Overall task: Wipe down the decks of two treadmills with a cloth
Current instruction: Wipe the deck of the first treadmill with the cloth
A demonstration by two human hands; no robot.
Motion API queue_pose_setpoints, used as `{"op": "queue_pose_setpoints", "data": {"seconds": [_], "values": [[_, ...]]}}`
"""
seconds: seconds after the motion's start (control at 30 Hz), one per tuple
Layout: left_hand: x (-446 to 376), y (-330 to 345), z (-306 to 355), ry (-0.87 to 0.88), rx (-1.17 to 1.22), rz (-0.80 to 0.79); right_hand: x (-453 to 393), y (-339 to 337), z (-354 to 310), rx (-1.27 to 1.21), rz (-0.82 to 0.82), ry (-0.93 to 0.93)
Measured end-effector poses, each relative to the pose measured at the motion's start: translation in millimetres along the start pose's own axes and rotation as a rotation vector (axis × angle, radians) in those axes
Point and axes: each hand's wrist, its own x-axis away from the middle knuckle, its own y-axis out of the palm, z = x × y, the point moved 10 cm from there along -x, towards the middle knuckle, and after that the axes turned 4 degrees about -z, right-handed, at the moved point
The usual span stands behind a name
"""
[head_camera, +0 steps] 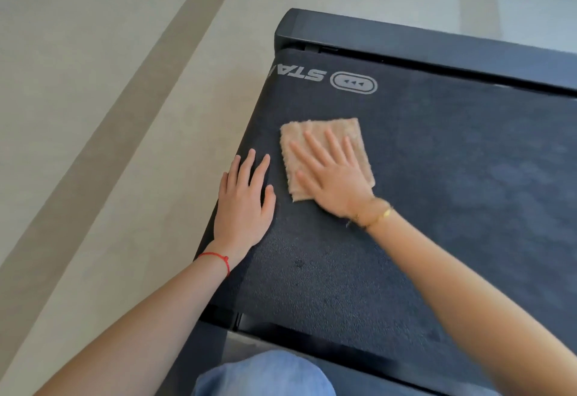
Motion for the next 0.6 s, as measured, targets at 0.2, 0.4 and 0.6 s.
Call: {"op": "queue_pose_setpoints", "data": {"seconds": [0.2,0.4,0.6], "values": [[22.5,-0.5,-6.3,0.055,0.055,-0.044,39.1,5.8,5.8,-0.023,-0.016,0.091],[89.4,-6.4,-36.9,0.046,0.159,-0.033,26.1,10.7,-24.5,-0.041,-0.031,0.200],[118.4,-7.9,-40.1,0.019,0.217,-0.031,103.4,43.9,-125.3,0.007,-0.042,-0.146]]}}
